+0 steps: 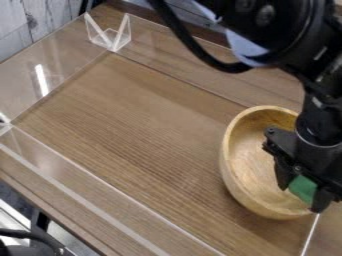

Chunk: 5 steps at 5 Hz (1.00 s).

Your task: Put green stick into wooden bowl

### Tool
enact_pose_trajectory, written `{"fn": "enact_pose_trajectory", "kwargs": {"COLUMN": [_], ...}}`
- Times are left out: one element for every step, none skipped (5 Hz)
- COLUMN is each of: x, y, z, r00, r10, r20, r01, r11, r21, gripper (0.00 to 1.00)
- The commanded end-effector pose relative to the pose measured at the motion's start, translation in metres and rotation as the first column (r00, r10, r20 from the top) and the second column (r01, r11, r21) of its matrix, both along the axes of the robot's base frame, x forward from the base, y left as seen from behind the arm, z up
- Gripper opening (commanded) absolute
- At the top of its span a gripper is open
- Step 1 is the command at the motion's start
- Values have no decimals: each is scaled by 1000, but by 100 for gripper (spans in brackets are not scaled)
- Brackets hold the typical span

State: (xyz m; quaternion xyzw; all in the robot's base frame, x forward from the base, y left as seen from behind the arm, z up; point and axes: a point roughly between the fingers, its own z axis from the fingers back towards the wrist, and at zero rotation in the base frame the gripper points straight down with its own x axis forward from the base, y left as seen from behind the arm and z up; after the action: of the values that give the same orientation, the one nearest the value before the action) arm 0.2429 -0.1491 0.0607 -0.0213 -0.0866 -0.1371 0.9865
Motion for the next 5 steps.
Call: {"fn": "enact_pose_trajectory", "kwargs": {"x": [3,2,1,-1,-2], "y": [0,1,2,4,5], "z": [3,2,0,-2,-3], "r00": [1000,1000,1000,999,998], "r10": [4,10,17,25,32], "r20": [7,-6,-19,-33,-47], "r01": [-4,-10,-17,-25,-33], "r11": [1000,1000,1000,1000,999], "r21": [-6,-6,-7,-7,-7], "gripper": [0,0,0,0,0]}}
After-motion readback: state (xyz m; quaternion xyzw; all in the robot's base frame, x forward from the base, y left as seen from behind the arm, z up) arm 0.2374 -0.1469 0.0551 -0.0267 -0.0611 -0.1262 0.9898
